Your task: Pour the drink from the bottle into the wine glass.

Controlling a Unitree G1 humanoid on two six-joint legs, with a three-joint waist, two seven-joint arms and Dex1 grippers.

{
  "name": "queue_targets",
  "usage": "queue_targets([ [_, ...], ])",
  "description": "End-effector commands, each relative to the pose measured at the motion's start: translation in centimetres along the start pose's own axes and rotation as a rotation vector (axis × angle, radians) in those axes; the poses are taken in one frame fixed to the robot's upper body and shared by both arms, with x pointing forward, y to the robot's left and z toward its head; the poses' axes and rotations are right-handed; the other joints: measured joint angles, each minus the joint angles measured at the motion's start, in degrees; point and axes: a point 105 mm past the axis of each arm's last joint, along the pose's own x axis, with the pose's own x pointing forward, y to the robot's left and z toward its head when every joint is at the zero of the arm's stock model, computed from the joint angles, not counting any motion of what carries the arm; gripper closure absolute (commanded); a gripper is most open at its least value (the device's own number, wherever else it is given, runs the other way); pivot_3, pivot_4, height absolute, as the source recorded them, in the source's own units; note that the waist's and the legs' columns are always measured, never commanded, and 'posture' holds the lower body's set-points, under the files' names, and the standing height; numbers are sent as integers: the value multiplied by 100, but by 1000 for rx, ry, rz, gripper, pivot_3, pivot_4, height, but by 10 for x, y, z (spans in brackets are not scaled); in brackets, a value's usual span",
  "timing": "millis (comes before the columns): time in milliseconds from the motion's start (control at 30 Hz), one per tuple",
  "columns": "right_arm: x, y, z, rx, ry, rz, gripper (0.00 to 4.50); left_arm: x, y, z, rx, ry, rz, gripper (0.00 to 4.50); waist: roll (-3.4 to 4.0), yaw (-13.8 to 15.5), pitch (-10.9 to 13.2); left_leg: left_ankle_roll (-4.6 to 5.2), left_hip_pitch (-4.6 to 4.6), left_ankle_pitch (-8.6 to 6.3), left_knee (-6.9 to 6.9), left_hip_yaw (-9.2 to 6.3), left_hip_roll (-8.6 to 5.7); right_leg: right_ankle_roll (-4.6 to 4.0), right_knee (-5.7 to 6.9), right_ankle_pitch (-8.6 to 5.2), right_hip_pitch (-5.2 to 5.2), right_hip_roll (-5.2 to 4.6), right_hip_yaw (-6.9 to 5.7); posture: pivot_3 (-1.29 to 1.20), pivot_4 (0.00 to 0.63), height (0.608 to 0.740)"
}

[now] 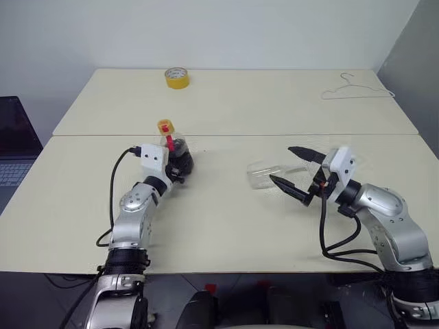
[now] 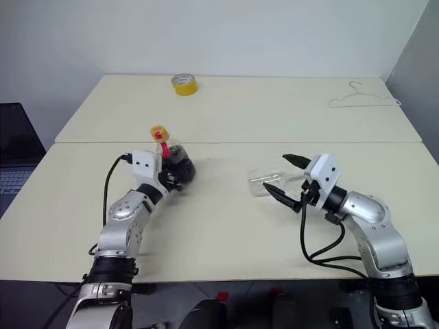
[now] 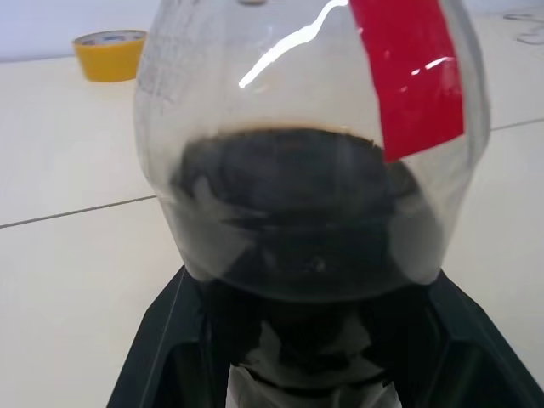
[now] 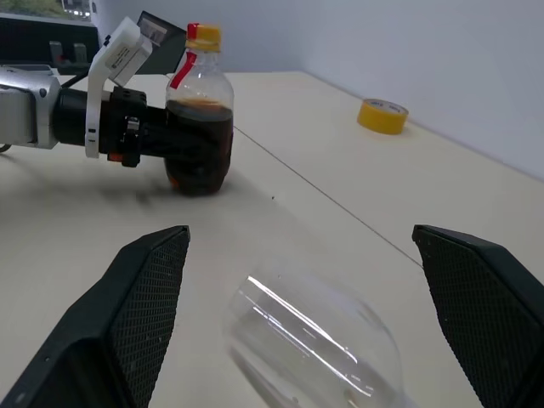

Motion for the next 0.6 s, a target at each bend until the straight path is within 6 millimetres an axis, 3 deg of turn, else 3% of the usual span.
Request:
queue_targets([
  [33, 7, -1, 33, -23, -85, 7, 0, -4, -21, 35, 72, -67, -96, 2588, 1, -1, 0, 0, -1, 0, -1, -2, -1, 0, 0, 0, 0, 0, 0, 0, 150, 740],
  [167, 19, -1, 50, 15, -109, 8, 0, -10, -34, 41, 115, -37, -133, 2671, 1, -1, 1, 0, -2, 0, 0, -4, 0, 0, -1, 0, 1, 0, -2, 0, 150, 740],
  [300, 45, 4, 67, 74, -120, 43, 0, -8, -54, 45, 181, -30, -202, 2685, 5, -13, 2, 0, -2, 0, -1, 0, 0, 0, 1, 0, -2, 1, 1, 0, 150, 740],
  [600, 88, 27, 72, 189, -65, 131, 0, -3, -76, 48, 143, -60, -251, 2812, 4, -11, 2, -1, -20, 0, 0, -5, -2, -1, 3, 0, -21, -1, -3, 0, 150, 740],
])
